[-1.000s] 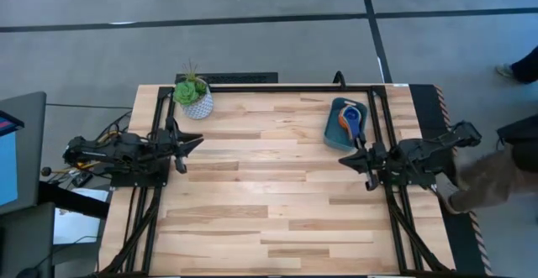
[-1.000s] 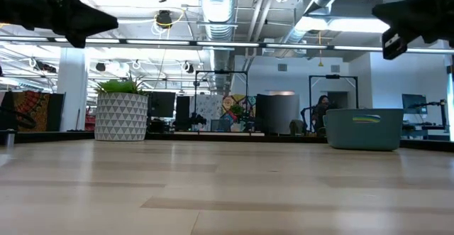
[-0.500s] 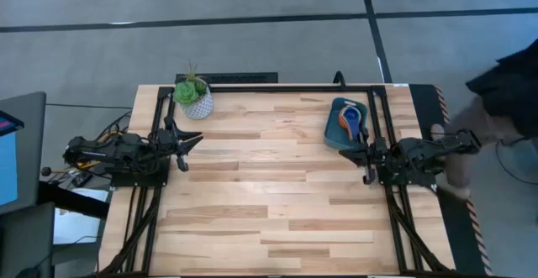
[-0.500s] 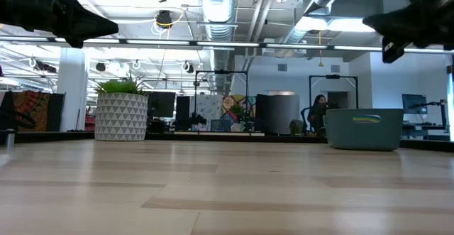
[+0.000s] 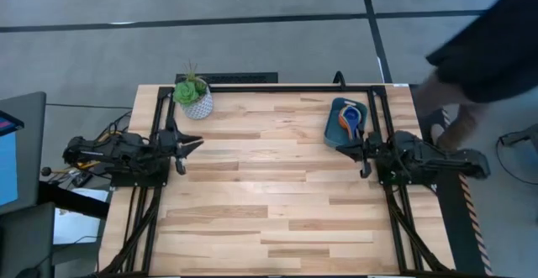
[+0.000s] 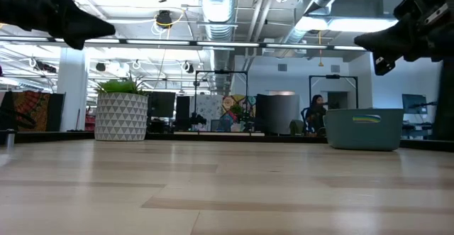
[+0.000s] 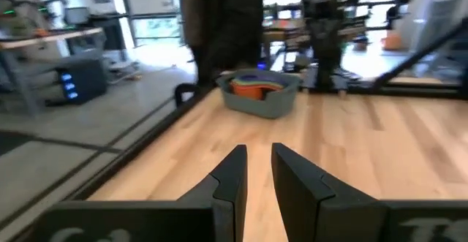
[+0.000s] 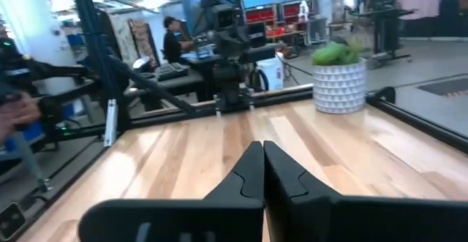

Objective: Nest measuring cups in basket
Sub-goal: Return to Home Position

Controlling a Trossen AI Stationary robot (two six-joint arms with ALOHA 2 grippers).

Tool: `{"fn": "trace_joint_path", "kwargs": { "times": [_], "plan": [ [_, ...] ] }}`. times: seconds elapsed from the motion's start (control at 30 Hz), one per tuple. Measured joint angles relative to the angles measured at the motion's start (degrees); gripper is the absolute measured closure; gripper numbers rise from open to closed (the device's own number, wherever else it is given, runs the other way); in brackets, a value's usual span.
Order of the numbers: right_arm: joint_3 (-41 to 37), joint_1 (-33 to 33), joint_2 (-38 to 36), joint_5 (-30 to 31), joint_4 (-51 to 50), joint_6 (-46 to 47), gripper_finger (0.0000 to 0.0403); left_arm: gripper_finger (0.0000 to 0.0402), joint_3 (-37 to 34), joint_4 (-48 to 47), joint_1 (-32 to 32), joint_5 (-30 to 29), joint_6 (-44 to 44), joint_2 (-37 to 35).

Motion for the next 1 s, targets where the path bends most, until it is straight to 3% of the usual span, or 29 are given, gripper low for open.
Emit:
{"fn": "trace_joint_path", "kwargs": {
  "times": [0.1, 0.3, 0.57, 0.7, 0.87, 1.0],
  "plan": [
    [0.0, -1.4, 0.0, -4.2, 0.6, -0.4, 0.0391, 0.0347, -0.3, 2.0, 0.1, 4.7, 1.4, 0.0],
    [0.0, -3.0, 0.0, -13.5, 1.4, -3.0, 0.0393, 0.0347, -7.6, 17.7, 1.8, 13.0, 7.3, 0.0],
    [0.0, -3.0, 0.0, -16.3, 0.0, -8.6, 0.0373, 0.0347, -10.3, 16.7, 3.8, 13.3, 3.9, 0.0],
    [-0.1, -3.0, 0.3, -16.6, -0.2, -8.6, 0.0376, 0.0347, -10.3, 11.5, 5.3, 13.3, 1.0, 0.0],
    [-0.1, -3.0, 0.3, -16.7, -0.5, -4.7, 0.0385, 0.0347, -10.4, 11.4, 7.0, 12.9, -3.0, 0.0],
    [-0.1, -3.0, 0.3, -16.8, -0.6, -2.8, 0.0377, 0.0347, -10.4, 11.4, 7.3, 12.8, 0.1, 0.0]
  ]
}}
